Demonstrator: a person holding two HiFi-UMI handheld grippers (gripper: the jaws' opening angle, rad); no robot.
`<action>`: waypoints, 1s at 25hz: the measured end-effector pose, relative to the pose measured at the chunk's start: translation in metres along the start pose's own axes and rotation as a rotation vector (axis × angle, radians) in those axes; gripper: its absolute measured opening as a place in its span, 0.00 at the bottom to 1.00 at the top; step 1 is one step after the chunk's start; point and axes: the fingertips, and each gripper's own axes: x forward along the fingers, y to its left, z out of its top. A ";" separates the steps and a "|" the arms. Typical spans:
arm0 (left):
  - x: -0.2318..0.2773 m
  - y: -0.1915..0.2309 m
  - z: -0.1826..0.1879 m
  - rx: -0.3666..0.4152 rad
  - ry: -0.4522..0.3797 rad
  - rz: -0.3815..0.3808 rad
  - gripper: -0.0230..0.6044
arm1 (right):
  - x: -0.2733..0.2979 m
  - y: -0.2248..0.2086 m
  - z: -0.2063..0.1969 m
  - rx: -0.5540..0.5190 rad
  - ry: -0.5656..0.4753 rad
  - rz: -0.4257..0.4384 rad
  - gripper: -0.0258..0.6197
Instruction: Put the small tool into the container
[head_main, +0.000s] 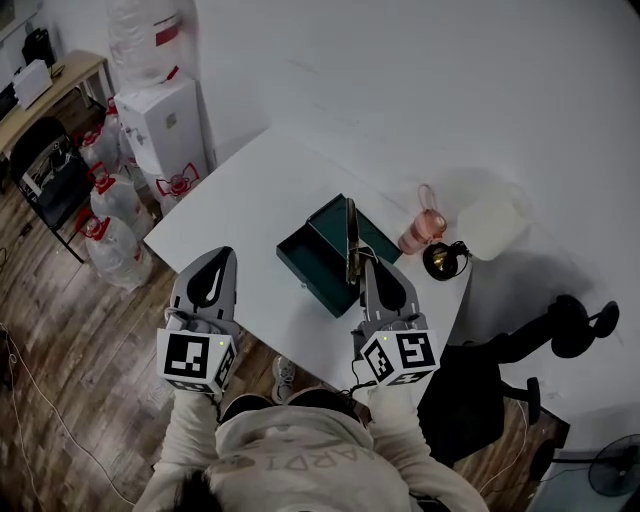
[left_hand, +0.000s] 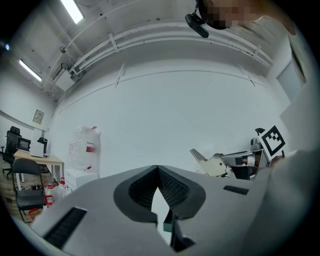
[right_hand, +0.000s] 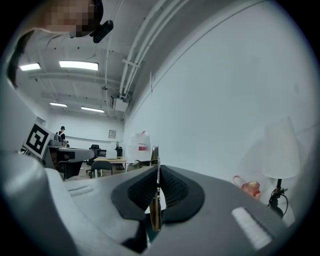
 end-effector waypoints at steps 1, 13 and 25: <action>0.003 0.003 -0.003 -0.003 0.005 0.007 0.04 | 0.006 -0.001 -0.006 -0.001 0.017 0.007 0.06; 0.018 0.029 -0.029 -0.021 0.066 0.056 0.04 | 0.062 -0.005 -0.087 -0.074 0.280 0.085 0.06; 0.027 0.051 -0.042 -0.033 0.099 0.091 0.04 | 0.087 -0.010 -0.158 -0.143 0.503 0.116 0.06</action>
